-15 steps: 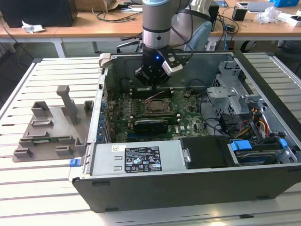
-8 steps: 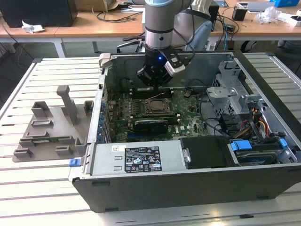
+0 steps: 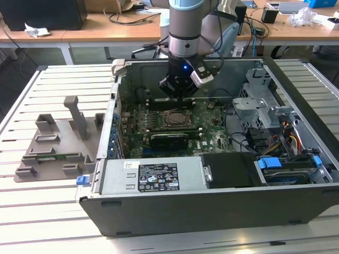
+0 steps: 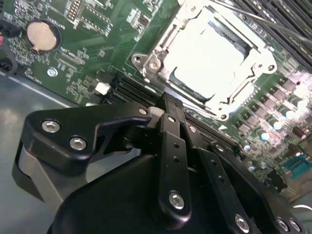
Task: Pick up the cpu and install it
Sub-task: 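Install the first cpu locking lever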
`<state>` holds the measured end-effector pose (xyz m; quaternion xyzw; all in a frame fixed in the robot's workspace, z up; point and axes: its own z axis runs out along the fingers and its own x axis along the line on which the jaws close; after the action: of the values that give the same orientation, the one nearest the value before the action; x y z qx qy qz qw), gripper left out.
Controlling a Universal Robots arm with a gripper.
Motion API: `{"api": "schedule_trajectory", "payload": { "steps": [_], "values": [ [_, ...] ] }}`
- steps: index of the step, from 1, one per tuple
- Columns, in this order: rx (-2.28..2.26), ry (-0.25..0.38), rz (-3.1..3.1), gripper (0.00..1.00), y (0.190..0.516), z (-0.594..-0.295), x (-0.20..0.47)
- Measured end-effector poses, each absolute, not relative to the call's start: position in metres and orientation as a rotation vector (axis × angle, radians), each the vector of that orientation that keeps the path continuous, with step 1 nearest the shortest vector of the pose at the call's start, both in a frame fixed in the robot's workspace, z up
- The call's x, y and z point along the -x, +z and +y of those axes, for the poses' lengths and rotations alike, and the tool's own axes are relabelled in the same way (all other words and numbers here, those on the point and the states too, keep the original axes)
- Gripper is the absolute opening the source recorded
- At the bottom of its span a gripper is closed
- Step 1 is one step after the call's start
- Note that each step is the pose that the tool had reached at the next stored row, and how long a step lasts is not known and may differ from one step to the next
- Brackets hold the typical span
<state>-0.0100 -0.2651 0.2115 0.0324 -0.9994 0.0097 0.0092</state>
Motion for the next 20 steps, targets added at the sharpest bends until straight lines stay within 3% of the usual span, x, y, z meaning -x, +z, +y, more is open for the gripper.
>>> {"api": "schedule_trajectory", "payload": {
  "steps": [20],
  "values": [
    [-0.101,0.047,-3.118,0.11,0.2,-0.273,-0.001]
  ]
}}
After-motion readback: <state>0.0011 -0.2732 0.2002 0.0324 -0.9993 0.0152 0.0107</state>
